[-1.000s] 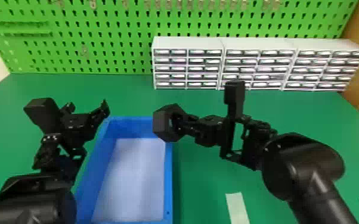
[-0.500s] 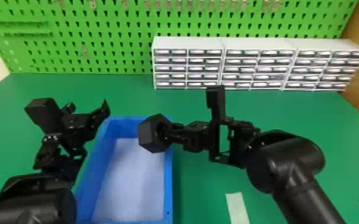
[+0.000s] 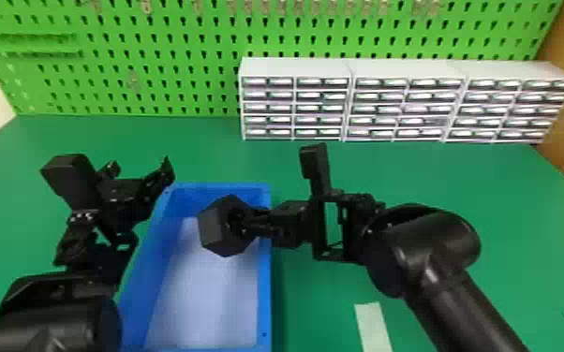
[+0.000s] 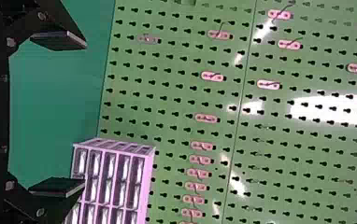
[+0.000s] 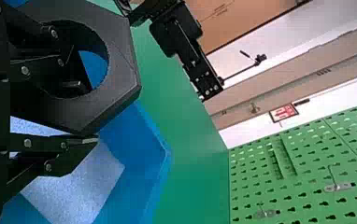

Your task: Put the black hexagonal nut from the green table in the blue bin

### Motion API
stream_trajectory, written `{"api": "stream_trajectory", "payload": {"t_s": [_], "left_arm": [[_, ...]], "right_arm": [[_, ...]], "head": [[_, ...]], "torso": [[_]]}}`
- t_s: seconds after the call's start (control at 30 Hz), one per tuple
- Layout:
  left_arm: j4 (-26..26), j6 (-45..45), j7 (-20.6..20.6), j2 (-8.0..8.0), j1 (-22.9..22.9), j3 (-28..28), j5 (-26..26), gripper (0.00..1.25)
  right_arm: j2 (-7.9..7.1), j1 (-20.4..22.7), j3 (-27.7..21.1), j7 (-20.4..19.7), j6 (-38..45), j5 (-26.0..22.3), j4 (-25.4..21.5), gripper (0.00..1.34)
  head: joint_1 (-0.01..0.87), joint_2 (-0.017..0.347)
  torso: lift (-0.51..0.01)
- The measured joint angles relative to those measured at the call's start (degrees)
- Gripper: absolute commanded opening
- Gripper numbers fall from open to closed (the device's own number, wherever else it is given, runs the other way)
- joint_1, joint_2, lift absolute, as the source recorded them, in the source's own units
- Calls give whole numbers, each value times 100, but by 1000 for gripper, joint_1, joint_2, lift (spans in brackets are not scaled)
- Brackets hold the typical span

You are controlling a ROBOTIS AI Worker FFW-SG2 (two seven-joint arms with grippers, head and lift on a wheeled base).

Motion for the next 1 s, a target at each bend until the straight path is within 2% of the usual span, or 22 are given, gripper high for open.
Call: {"api": "stream_trajectory", "payload": {"t_s": [0.27, 0.33, 0.47, 0.5, 0.6, 0.7, 0.77, 1.0], "left_arm": [[3, 0, 0, 2, -12, -2, 0, 1014], [3, 0, 0, 2, -14, -2, 0, 1014], [4, 0, 0, 3, -15, -2, 0, 1014], [4, 0, 0, 3, -16, -2, 0, 1014], [4, 0, 0, 4, -16, -2, 4, 1014], [4, 0, 0, 4, -16, -2, 6, 1014], [4, 0, 0, 4, -16, -2, 7, 1014], [5, 0, 0, 4, -8, -2, 8, 1014]], "right_arm": [[74, -151, 164, 64, -183, -47, 260, 285], [81, -172, 185, 64, -201, -49, 279, 384], [83, -181, 190, 68, -214, -55, 289, 833], [82, -181, 187, 73, -215, -56, 289, 905], [78, -181, 176, 107, -215, -57, 290, 1089], [74, -179, 153, 133, -215, -58, 290, 1216], [71, -175, 133, 138, -215, -58, 290, 1252], [67, -148, 42, 139, -216, -50, 290, 1249]], "head": [[686, 51], [686, 51], [686, 51], [686, 51], [686, 51], [686, 51], [686, 51], [686, 51]], "torso": [[-97], [-97], [-97], [-97], [-97], [-97], [-97], [-97]]}}
